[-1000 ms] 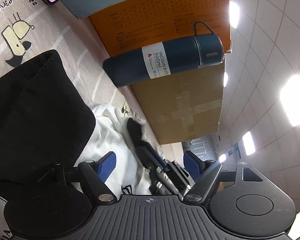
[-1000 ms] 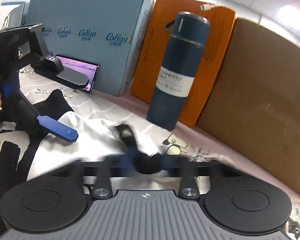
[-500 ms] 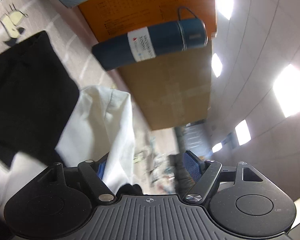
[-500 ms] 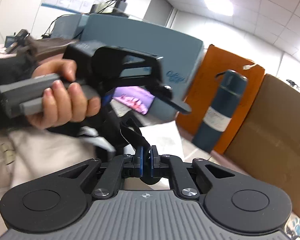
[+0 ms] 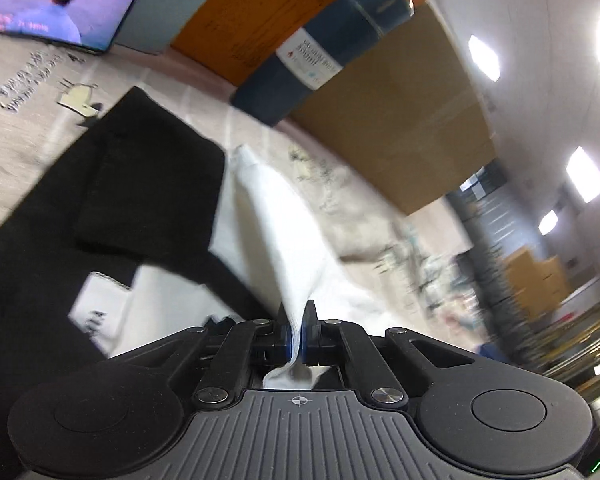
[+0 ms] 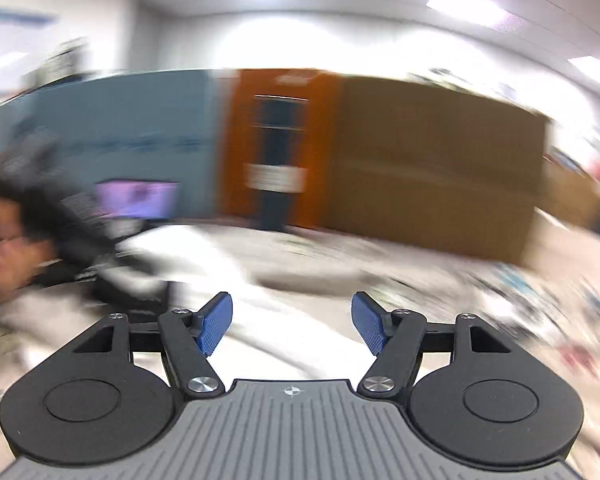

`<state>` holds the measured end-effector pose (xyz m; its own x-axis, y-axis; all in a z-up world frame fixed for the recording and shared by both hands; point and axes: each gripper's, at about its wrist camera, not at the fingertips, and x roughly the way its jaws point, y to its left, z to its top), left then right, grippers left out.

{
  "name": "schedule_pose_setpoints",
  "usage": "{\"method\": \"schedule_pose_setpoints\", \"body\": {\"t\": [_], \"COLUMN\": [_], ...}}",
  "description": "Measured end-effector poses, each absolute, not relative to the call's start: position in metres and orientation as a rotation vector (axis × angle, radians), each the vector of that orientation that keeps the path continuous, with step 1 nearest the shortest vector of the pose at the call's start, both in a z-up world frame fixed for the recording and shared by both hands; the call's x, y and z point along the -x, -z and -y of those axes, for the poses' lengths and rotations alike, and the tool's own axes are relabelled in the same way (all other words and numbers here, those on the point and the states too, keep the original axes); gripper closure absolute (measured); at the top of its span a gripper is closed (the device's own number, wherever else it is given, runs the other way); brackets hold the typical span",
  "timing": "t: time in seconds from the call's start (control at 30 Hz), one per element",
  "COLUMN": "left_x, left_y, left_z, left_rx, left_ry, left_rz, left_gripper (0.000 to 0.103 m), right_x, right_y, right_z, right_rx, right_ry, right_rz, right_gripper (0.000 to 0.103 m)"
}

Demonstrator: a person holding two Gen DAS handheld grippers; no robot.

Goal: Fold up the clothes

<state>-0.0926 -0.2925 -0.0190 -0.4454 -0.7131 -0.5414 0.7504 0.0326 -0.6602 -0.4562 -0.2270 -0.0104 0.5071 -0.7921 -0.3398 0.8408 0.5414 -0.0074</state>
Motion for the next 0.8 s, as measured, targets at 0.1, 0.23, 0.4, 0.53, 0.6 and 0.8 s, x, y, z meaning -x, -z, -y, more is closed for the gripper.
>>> {"method": "schedule_pose_setpoints", "body": {"t": [0.1,0.23,0.4,0.53,0.6,0.8], "left_x": [0.093,0.108,0.158,0.211,0.239,0.316], "left_y": [0.014,-0.015,-0.045,-0.054,-0.055,-0.03], "left_z": [0.29,0.268,0.232,0.204,0.19,0.168], "left_rx": [-0.084,-0.184,-0.343,-0.427,-0.459,-0.643], "left_ry": [1.658,1.612,1.6,1.729,1.826,1.995], "left_rz": [-1.118,-0.781,-0.328,-0.127,-0.058,0.101], "left_gripper": [0.091,0.046,0.035,0.03,0.027,0.026], "right_x": [0.496,0.547,0.585,0.59,0.593,0.6], "right_y": [0.016,0.028,0.04,0.044,0.046,0.053], "right_z": [0.238,0.252,0.271,0.279,0.283,0.296], "right_rx": [-0.278,-0.503,-0.72,-0.748,-0.762,-0.803], "right_ry": [1.157,1.235,1.185,1.132,1.105,1.024], "right_rz": [-0.289,-0.19,-0.082,-0.1,-0.109,-0.134], "right_gripper": [0.033,0.03,0.029,0.028,0.028,0.043]}}
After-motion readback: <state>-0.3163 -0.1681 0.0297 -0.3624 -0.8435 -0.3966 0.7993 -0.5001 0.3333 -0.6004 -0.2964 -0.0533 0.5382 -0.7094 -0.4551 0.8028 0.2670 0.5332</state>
